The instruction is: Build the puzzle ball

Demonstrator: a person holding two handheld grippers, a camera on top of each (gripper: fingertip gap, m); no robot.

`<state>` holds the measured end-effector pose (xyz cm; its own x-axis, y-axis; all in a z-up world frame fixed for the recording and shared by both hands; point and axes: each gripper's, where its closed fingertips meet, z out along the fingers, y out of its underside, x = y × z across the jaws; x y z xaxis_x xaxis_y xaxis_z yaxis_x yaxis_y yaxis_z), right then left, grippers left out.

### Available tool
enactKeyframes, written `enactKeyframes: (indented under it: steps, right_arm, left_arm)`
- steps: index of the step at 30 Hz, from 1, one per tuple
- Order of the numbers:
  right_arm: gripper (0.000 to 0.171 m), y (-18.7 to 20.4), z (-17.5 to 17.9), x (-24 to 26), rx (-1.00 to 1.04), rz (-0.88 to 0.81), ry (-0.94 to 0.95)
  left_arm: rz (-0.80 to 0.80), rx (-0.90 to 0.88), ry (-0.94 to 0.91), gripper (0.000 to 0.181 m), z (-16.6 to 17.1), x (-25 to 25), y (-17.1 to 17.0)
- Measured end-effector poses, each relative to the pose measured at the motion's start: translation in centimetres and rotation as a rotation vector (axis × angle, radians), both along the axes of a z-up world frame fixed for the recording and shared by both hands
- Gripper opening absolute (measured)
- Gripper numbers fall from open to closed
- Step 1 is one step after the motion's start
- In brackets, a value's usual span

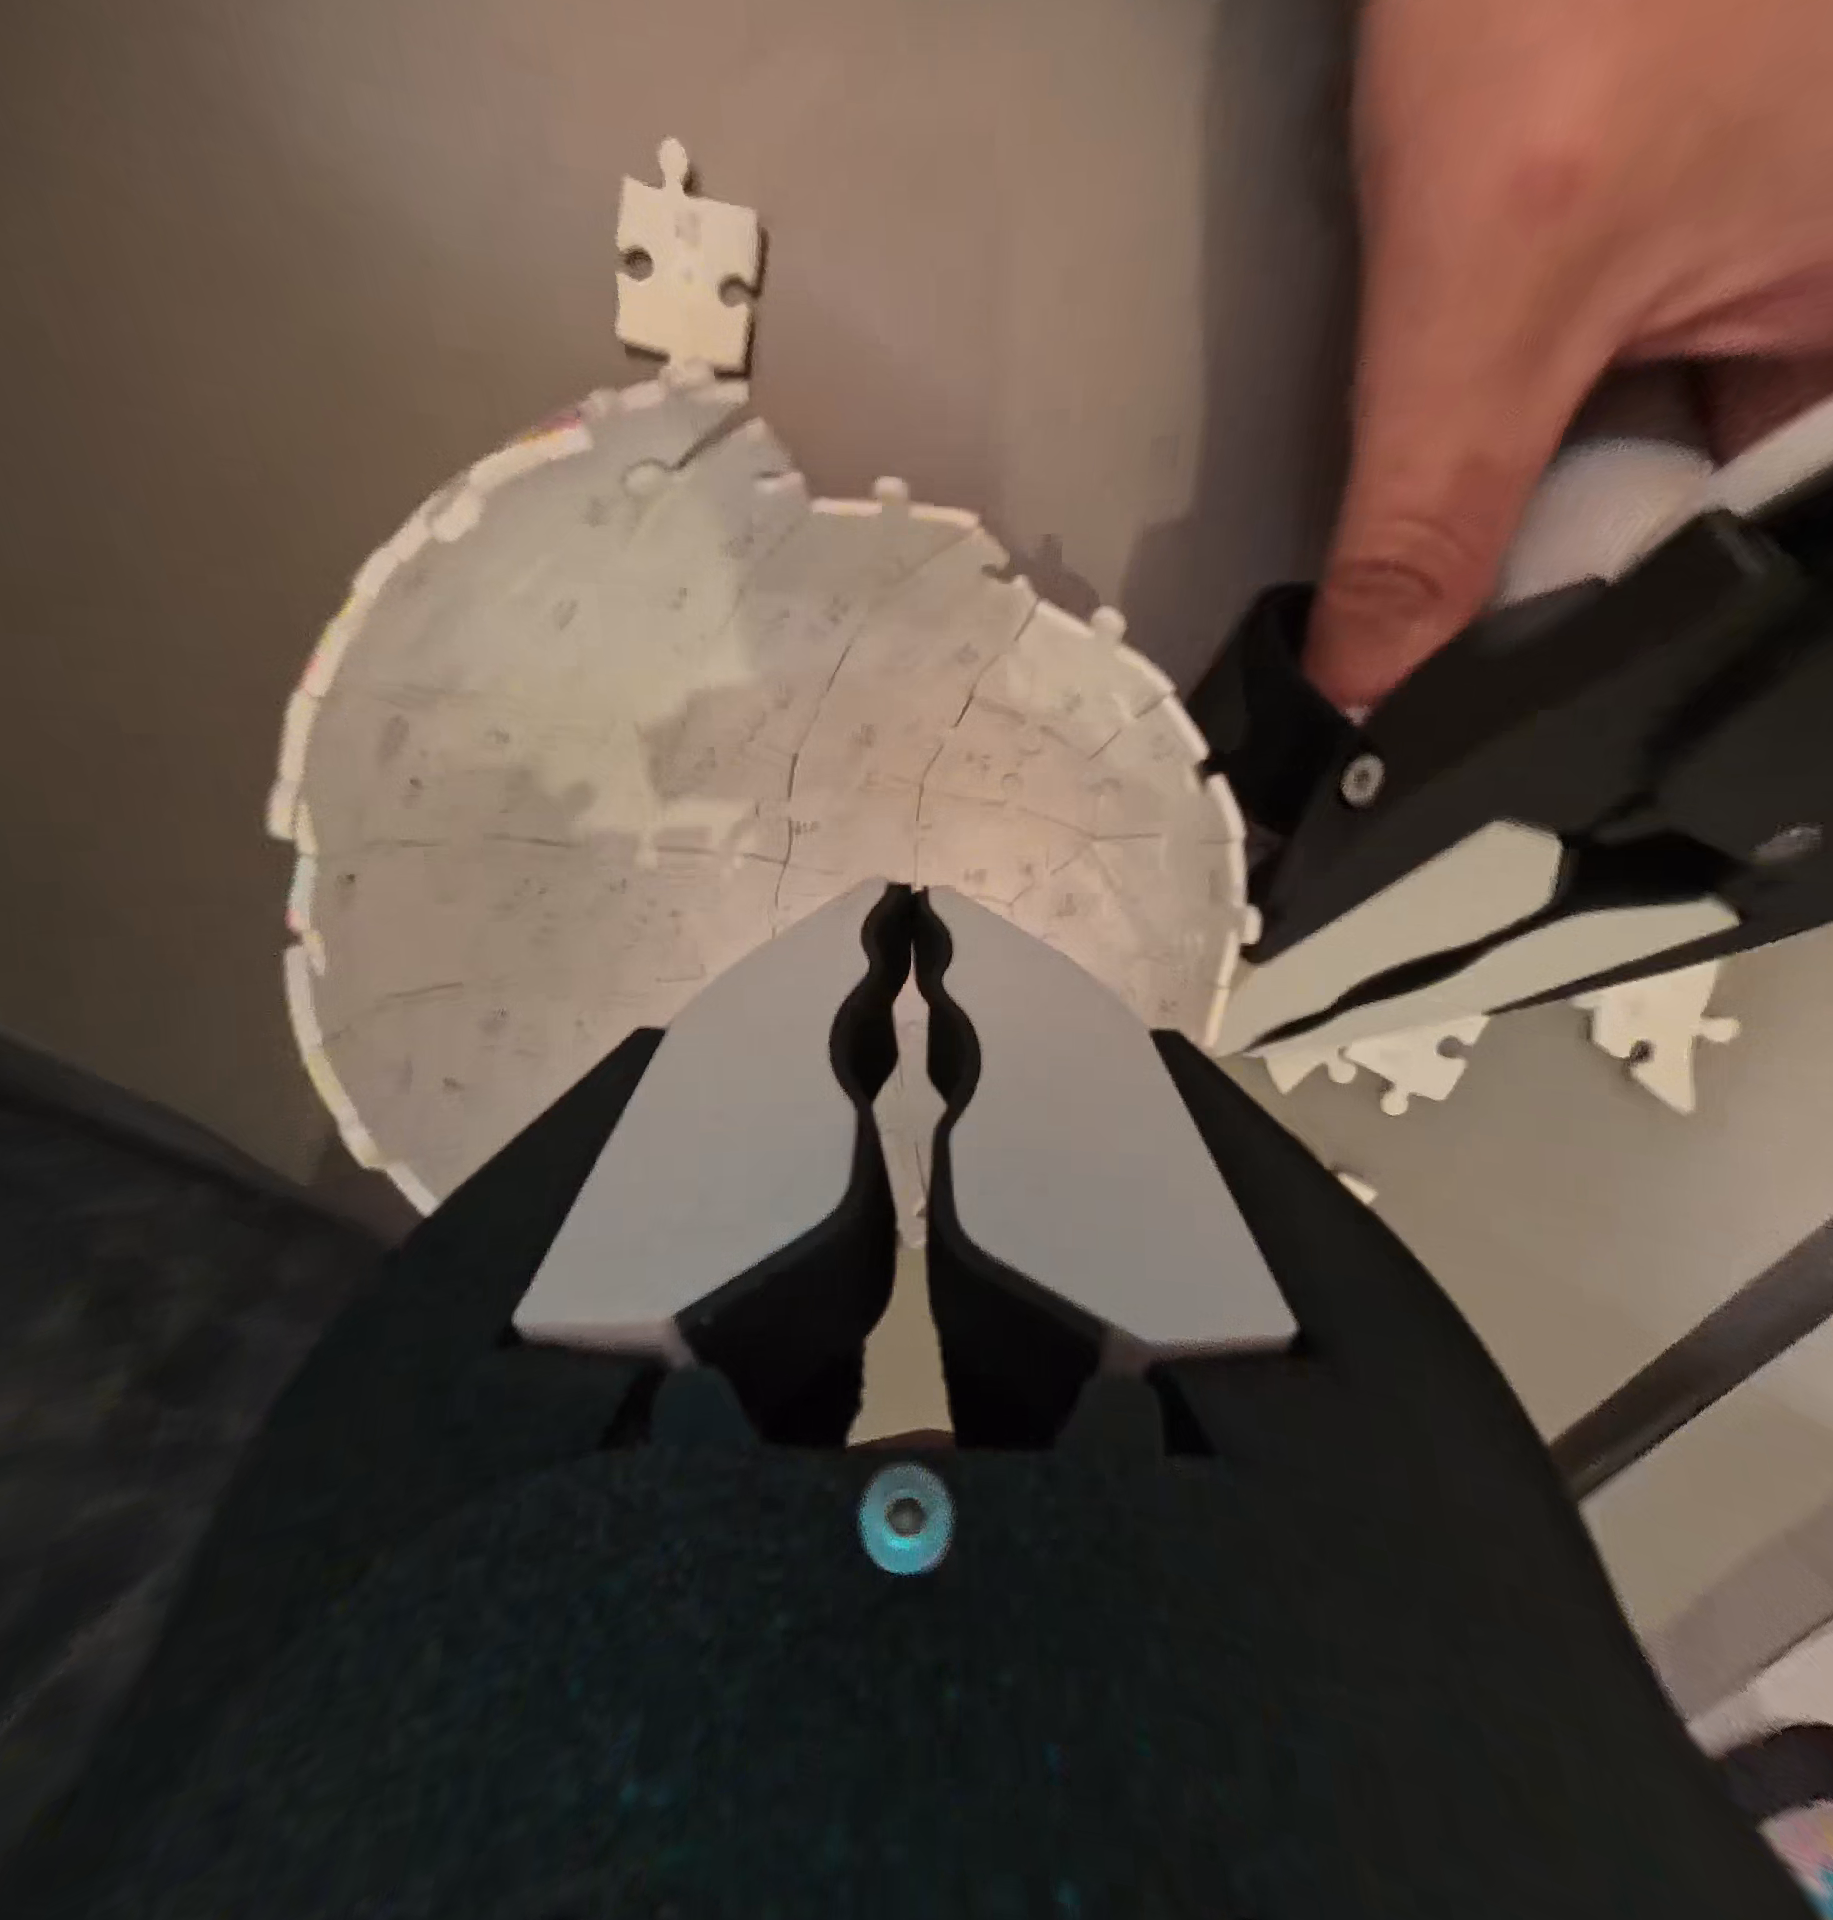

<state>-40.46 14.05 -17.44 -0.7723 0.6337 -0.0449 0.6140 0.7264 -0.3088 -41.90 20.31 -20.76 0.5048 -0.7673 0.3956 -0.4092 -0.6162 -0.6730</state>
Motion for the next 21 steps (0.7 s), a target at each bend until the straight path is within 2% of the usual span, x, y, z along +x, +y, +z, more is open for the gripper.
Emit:
enactKeyframes:
  steps: [3, 8, 11, 17, 19, 21]
  right_arm:
    - [0.0, 1.4, 0.7, -0.7, 0.14, 0.027, 0.067]
    - [0.0, 2.4, 3.5, -1.6, 0.096, -0.032, 0.162]
    - [0.0, 4.0, 5.4, -1.4, 0.122, -0.128, 0.254]
    - [0.0, 4.1, 12.2, -1.1, 0.003, -0.369, 0.653]
    - [0.0, 4.2, 13.6, -1.0, -0.034, -0.443, 0.789]
    - [0.0, 3.5, 13.9, -0.6, -0.064, -0.451, 0.847]
  left_arm:
    - [0.067, 0.076, 0.003, 0.0, 0.5, -0.9, 1.1]
    - [0.158, 0.129, -0.005, 0.0, 1.1, -1.8, 1.8]
    - [0.192, 0.114, -0.003, 0.0, 1.0, -2.4, 1.6]
    - [0.336, 0.18, 0.026, 0.002, 3.1, -5.4, 2.1]
    - [0.392, 0.203, -0.013, 0.006, 4.1, -6.3, 2.1]
    - [0.435, 0.174, -0.081, 0.007, 4.1, -6.6, 1.6]
